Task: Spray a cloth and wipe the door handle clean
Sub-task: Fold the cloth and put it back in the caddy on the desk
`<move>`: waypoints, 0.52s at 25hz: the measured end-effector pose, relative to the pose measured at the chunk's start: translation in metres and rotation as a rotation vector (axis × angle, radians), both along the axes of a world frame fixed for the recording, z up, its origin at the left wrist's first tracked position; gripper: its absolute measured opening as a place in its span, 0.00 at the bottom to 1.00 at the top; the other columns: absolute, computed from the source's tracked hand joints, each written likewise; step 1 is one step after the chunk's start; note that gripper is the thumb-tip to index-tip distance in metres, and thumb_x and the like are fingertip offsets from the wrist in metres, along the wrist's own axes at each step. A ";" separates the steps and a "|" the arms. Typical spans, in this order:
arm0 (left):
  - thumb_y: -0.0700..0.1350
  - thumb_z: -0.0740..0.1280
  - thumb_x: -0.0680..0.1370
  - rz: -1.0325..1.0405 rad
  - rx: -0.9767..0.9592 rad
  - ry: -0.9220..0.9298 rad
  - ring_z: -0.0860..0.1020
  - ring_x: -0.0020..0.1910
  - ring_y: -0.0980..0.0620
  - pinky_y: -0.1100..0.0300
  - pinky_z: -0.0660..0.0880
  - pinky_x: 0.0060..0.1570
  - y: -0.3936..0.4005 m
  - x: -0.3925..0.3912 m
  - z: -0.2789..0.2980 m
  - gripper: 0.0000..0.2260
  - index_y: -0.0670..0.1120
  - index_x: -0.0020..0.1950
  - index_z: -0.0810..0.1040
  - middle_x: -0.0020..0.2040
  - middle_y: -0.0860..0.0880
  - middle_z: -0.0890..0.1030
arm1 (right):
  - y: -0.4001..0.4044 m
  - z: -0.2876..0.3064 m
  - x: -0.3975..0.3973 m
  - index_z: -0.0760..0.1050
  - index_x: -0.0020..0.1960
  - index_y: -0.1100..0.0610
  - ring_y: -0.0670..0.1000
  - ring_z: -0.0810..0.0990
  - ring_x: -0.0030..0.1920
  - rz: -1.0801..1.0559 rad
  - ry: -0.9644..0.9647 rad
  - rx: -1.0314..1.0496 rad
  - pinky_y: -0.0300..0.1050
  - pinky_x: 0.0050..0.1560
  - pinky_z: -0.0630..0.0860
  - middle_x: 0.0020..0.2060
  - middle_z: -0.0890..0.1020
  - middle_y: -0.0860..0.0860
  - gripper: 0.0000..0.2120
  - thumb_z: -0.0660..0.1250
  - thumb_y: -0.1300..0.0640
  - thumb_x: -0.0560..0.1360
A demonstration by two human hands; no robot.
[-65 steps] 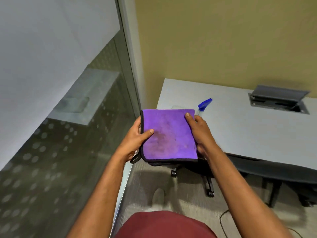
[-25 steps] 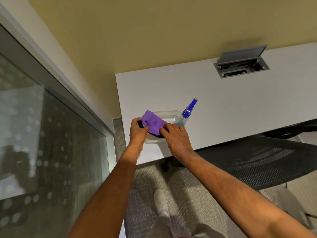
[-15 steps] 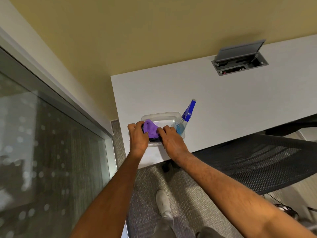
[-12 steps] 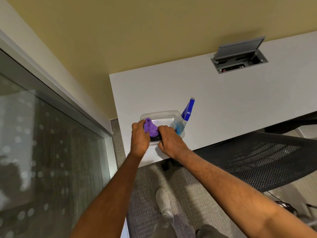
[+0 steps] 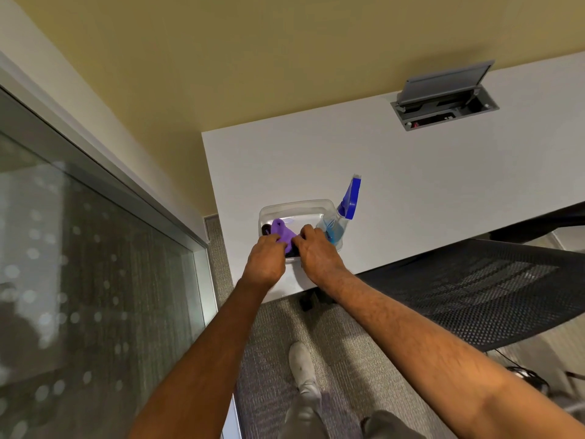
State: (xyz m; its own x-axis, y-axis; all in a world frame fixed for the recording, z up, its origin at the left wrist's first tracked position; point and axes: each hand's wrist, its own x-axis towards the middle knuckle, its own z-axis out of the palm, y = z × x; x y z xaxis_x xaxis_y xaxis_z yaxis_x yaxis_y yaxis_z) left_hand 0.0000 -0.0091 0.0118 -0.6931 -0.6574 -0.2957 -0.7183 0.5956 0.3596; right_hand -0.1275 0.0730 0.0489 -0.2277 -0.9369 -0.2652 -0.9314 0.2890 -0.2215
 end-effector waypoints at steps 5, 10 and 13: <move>0.43 0.62 0.84 -0.070 -0.035 -0.085 0.72 0.66 0.40 0.50 0.69 0.65 0.000 -0.003 0.001 0.14 0.42 0.68 0.78 0.69 0.41 0.75 | 0.001 -0.006 -0.005 0.70 0.73 0.58 0.57 0.75 0.64 0.002 -0.087 0.057 0.51 0.62 0.78 0.67 0.74 0.57 0.22 0.66 0.55 0.81; 0.43 0.64 0.83 -0.010 0.058 0.048 0.76 0.59 0.41 0.47 0.75 0.59 0.003 0.002 0.014 0.10 0.42 0.61 0.80 0.59 0.42 0.80 | 0.001 -0.004 -0.008 0.71 0.72 0.59 0.57 0.77 0.63 0.000 -0.103 0.080 0.52 0.61 0.78 0.67 0.76 0.57 0.20 0.65 0.55 0.81; 0.40 0.64 0.82 0.067 0.070 0.146 0.79 0.54 0.43 0.46 0.78 0.54 0.011 0.011 0.023 0.08 0.43 0.59 0.81 0.54 0.44 0.82 | 0.007 -0.002 -0.009 0.71 0.70 0.58 0.56 0.79 0.61 -0.004 -0.129 0.081 0.52 0.61 0.78 0.65 0.78 0.56 0.18 0.65 0.55 0.81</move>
State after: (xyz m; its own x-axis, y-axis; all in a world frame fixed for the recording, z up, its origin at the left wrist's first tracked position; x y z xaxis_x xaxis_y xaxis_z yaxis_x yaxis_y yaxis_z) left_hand 0.0108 0.0024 0.0350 -0.6876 -0.6846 -0.2419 -0.6924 0.5179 0.5024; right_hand -0.1362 0.0799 0.0470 -0.1907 -0.9103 -0.3673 -0.8953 0.3148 -0.3153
